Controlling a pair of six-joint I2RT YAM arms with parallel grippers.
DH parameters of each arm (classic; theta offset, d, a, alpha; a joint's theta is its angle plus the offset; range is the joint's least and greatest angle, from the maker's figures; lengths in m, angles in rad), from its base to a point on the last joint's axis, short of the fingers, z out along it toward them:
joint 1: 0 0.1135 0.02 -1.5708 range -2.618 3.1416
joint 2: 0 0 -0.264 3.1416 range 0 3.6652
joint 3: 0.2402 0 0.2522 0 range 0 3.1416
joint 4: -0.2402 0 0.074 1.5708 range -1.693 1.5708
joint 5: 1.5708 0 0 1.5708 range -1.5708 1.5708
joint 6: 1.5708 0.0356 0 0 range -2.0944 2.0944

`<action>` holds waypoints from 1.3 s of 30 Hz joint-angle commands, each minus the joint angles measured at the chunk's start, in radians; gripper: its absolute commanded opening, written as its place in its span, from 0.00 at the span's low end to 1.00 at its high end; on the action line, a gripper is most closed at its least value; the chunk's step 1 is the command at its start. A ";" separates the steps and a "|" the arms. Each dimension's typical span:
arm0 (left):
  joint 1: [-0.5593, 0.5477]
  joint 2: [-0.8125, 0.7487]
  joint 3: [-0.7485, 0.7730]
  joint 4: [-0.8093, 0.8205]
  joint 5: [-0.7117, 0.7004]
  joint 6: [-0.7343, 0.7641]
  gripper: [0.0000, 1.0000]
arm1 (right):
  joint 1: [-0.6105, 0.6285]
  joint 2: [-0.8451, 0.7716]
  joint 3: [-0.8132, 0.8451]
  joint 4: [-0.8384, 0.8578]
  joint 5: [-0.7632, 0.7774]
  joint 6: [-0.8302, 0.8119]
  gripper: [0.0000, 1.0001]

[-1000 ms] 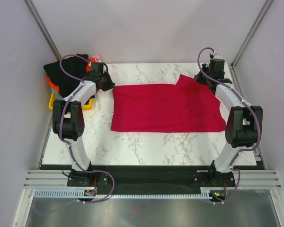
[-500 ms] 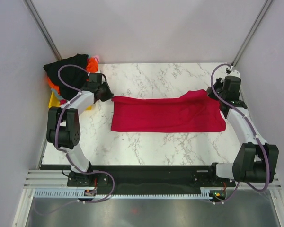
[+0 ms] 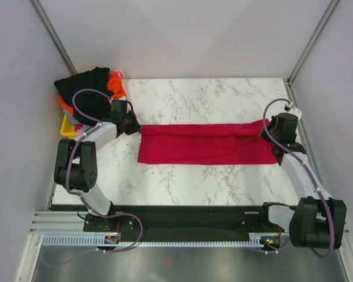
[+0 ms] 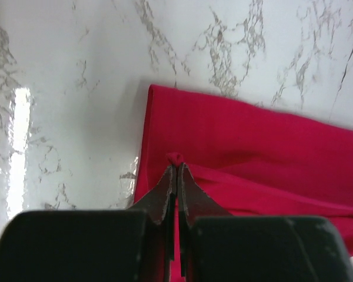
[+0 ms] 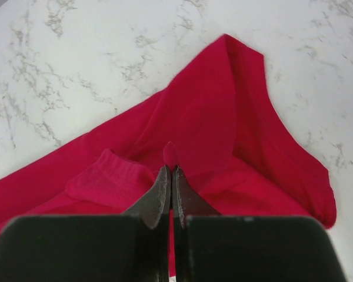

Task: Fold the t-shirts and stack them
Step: Fold the tshirt

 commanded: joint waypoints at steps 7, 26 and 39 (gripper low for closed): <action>-0.018 -0.208 -0.240 0.063 -0.086 -0.073 0.43 | -0.032 -0.213 -0.252 -0.022 0.204 0.203 0.69; -0.037 -0.492 -0.619 0.399 -0.015 -0.118 0.53 | 0.110 0.207 0.055 0.042 -0.041 0.053 0.67; -0.034 -0.466 -0.647 0.479 0.054 -0.110 0.49 | 0.185 0.500 0.262 -0.021 -0.061 0.018 0.58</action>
